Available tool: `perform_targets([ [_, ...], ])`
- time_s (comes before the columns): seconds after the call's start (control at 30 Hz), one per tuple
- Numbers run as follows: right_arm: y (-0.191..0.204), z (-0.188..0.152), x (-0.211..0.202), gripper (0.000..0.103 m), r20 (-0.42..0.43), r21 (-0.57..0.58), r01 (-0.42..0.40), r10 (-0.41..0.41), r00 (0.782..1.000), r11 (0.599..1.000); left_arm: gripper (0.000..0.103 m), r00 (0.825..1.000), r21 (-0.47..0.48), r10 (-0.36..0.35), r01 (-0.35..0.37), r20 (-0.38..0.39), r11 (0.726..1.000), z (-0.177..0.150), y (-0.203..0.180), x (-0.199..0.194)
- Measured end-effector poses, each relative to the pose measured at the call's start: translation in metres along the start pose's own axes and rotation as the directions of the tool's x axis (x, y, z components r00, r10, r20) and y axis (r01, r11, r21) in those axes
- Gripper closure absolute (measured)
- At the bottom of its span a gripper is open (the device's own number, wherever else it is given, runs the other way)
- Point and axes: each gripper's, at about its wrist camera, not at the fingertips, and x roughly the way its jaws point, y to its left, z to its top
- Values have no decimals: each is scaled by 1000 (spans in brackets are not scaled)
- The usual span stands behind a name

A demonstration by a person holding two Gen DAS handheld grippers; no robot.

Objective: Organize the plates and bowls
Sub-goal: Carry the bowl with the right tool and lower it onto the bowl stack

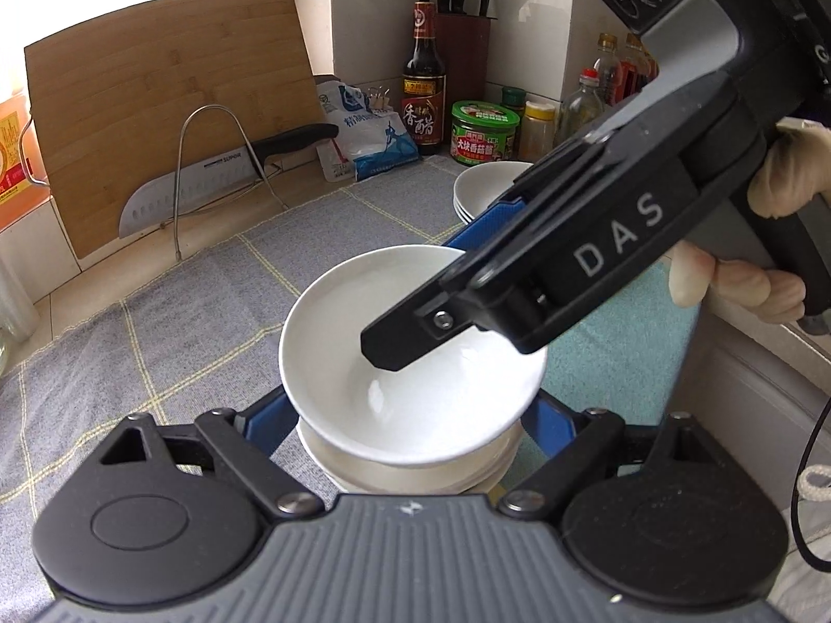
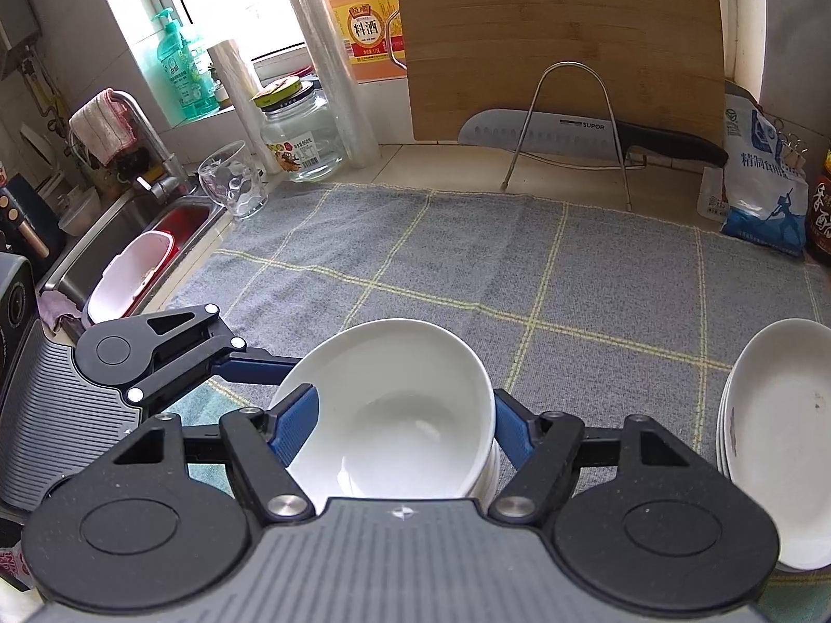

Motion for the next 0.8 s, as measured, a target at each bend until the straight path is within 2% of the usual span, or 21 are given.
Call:
perform_targets([
  [0.8, -3, -6, 10, 26, -4, 8, -10, 10, 1000, 1000, 12, 999, 3, -22, 22, -49, 1000, -2, 7, 6],
])
